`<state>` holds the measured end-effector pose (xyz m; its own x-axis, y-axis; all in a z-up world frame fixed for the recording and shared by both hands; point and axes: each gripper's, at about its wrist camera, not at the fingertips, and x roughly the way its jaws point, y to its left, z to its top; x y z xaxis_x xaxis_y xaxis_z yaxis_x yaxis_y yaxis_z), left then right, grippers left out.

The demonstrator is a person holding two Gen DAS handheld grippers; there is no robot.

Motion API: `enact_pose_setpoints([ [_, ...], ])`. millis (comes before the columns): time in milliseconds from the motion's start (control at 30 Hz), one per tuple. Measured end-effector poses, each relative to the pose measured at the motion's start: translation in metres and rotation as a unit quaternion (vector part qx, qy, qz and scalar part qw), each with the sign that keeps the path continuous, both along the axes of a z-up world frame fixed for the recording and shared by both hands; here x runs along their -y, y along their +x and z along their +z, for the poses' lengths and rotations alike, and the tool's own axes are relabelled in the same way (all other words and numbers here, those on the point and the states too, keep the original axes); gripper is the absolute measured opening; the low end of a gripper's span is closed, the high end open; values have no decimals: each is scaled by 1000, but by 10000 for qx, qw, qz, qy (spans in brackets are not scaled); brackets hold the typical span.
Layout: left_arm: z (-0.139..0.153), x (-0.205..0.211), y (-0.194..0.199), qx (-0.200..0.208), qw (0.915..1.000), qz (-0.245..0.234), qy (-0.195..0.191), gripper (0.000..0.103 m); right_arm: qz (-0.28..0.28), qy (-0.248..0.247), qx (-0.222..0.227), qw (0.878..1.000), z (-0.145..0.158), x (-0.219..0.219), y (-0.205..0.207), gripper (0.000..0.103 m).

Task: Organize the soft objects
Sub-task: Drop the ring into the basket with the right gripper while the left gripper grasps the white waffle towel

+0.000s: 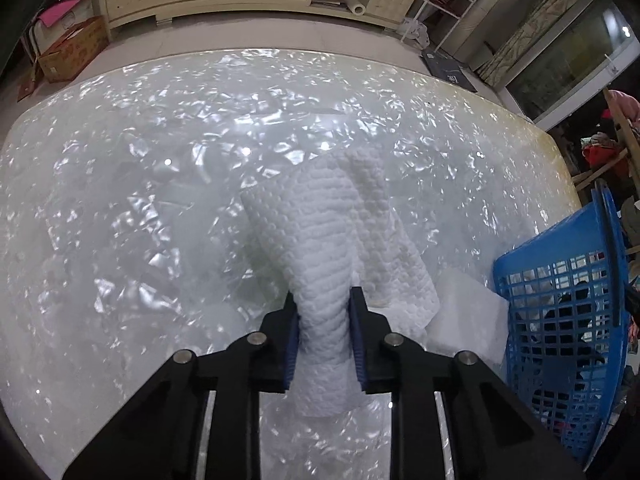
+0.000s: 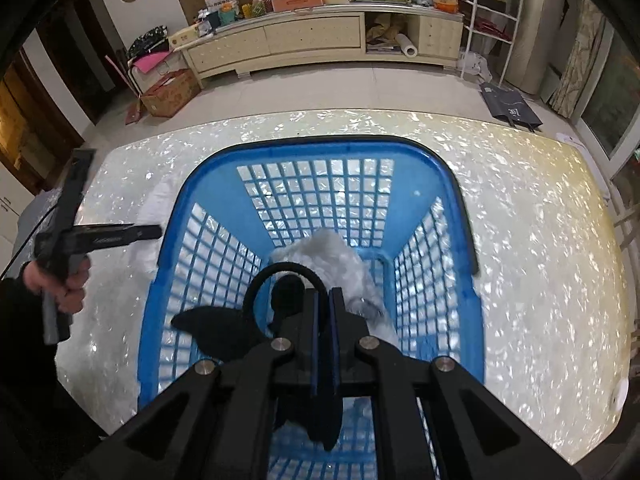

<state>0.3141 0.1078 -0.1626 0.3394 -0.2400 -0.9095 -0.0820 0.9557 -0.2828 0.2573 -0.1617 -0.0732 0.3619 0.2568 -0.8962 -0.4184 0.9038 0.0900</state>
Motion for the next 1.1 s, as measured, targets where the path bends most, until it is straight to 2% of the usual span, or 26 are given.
enact_pose_setpoints([
  [200, 22, -2, -16, 153, 9998, -67, 45, 19, 104, -306, -203, 9993, -19, -13, 10, 5],
  [433, 56, -1, -37, 423, 9990, -162, 60, 19, 45, -292, -309, 9991, -23, -9, 8, 6],
  [533, 67, 5, -49, 521, 9984, -230, 60, 19, 7, -362, -305, 9989, -20, -13, 14, 22],
  [567, 70, 6, -52, 544, 9982, -243, 50, 19, 8, -379, -312, 9988, -20, -13, 12, 38],
  [600, 73, 8, -55, 569, 9980, -260, 44, 19, 5, -371, -298, 9989, -20, -16, 10, 49],
  [767, 88, 20, -74, 675, 9970, -377, 56, 19, 1, -350, -201, 9992, -13, -10, -9, 56],
  [967, 111, 34, -98, 847, 9951, -497, 63, 19, -71, -193, -100, 9997, 3, 5, -38, 78],
  [1100, 129, 46, -112, 974, 9935, -591, 12, 19, -81, -167, 17, 9998, 14, 15, -59, 87],
])
